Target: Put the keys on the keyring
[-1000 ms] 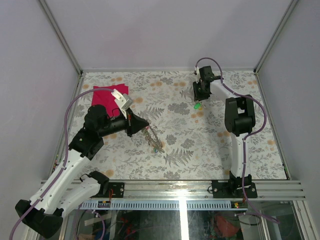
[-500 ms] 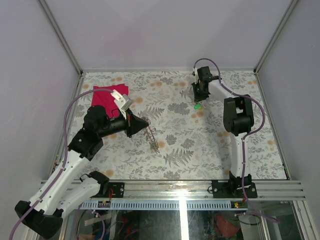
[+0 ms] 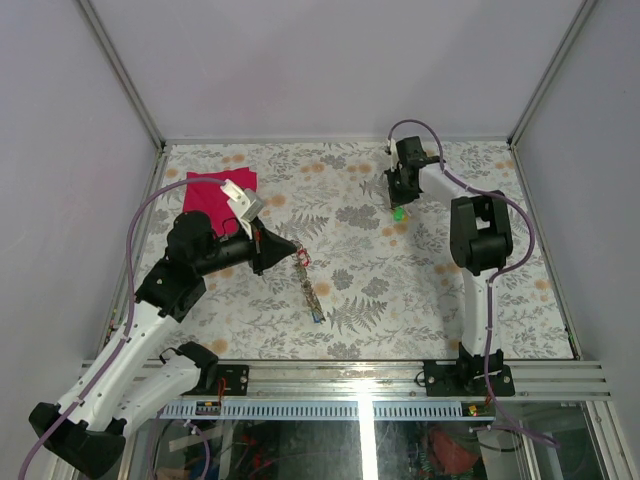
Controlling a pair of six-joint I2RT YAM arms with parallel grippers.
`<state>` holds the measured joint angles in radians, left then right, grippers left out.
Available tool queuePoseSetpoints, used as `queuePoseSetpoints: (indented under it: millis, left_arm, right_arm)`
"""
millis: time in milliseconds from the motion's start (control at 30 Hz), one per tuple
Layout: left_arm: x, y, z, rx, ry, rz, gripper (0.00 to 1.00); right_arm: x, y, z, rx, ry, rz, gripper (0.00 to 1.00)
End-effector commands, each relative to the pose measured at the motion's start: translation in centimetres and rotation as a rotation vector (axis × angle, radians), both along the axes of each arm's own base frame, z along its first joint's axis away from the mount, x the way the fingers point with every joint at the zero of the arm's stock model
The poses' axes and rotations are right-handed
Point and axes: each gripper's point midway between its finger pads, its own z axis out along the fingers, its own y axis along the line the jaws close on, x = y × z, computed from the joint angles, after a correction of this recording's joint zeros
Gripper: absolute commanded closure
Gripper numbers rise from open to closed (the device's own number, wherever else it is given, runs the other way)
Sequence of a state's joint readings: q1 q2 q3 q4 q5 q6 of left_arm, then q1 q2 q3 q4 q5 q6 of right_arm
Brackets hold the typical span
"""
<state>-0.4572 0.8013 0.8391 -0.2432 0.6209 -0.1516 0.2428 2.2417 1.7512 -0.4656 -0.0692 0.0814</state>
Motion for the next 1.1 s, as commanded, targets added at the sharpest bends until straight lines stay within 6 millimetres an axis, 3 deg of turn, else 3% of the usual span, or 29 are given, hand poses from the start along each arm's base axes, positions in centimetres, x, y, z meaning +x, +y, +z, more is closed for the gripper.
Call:
queuePoseSetpoints:
  millis: [0, 67, 167, 367, 633, 933, 1067]
  left_arm:
    - [0.1, 0.1, 3.6, -0.05, -0.119, 0.002, 1.0]
    - [0.1, 0.1, 3.8, -0.054, -0.128, 0.003, 1.0]
    - [0.2, 0.2, 4.0, -0.058, -0.138, 0.009, 1.0]
    - [0.3, -0.1, 4.4, -0.073, -0.148, -0.001, 1.0]
    - [0.6, -0.7, 6.1, -0.093, -0.195, -0.033, 1.0]
    - [0.5, -1.3, 8.5, -0.135, -0.266, -0.078, 1.0]
    - [0.4, -1.7, 9.6, -0.151, -0.288, -0.088, 1.0]
  right_arm:
    - [-0.1, 0.5, 7.0, 0.031, -0.148, 0.025, 1.0]
    - [-0.5, 0.5, 8.9, 0.044, -0.189, 0.027, 1.0]
    - [-2.3, 0.2, 10.1, 0.062, -0.213, 0.03, 1.0]
    - [-5.4, 0.4, 14.5, 0.133, -0.315, 0.055, 1.0]
    - [-11.7, 3.6, 22.9, 0.379, -0.513, 0.269, 1.0]
    - [-20.3, 6.8, 30.1, 0.605, -0.687, 0.559, 1.0]
    - [-23.4, 8.3, 32.4, 0.656, -0.755, 0.651, 1.0]
